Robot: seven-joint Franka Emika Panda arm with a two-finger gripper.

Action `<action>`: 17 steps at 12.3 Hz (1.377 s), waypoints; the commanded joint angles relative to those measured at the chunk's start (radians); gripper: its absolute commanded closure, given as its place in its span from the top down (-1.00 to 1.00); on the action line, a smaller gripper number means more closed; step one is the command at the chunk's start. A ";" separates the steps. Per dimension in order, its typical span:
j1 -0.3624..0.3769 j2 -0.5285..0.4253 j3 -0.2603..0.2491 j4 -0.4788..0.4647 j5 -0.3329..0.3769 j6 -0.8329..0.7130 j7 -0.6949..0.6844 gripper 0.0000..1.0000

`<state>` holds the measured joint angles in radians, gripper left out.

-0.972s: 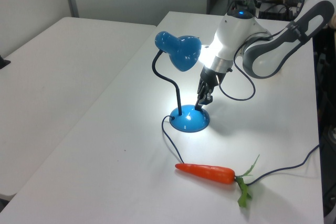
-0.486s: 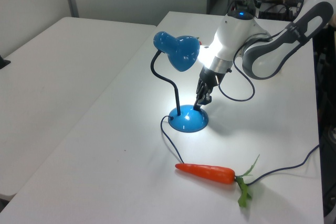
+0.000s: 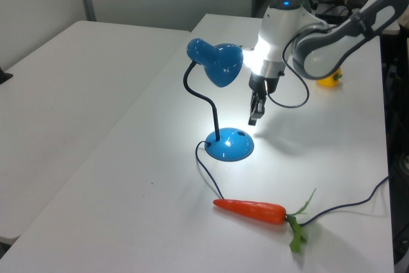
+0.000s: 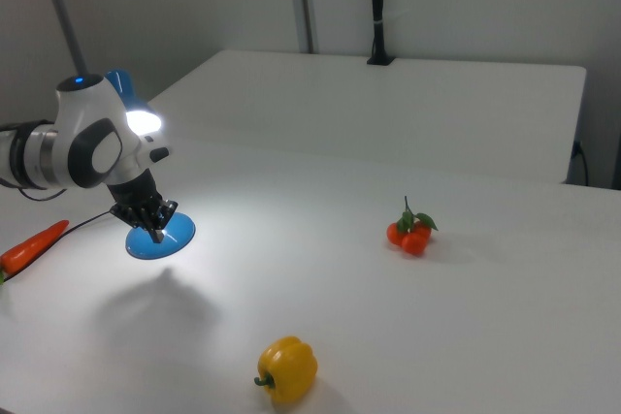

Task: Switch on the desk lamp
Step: 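Raise the gripper up away from the lit lamp base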

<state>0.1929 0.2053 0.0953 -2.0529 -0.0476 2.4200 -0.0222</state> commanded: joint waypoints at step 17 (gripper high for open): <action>-0.234 -0.218 -0.009 0.424 -0.021 -0.822 0.076 1.00</action>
<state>-0.0308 0.0073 0.0887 -1.6268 -0.0703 1.6256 0.0797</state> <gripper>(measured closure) 0.326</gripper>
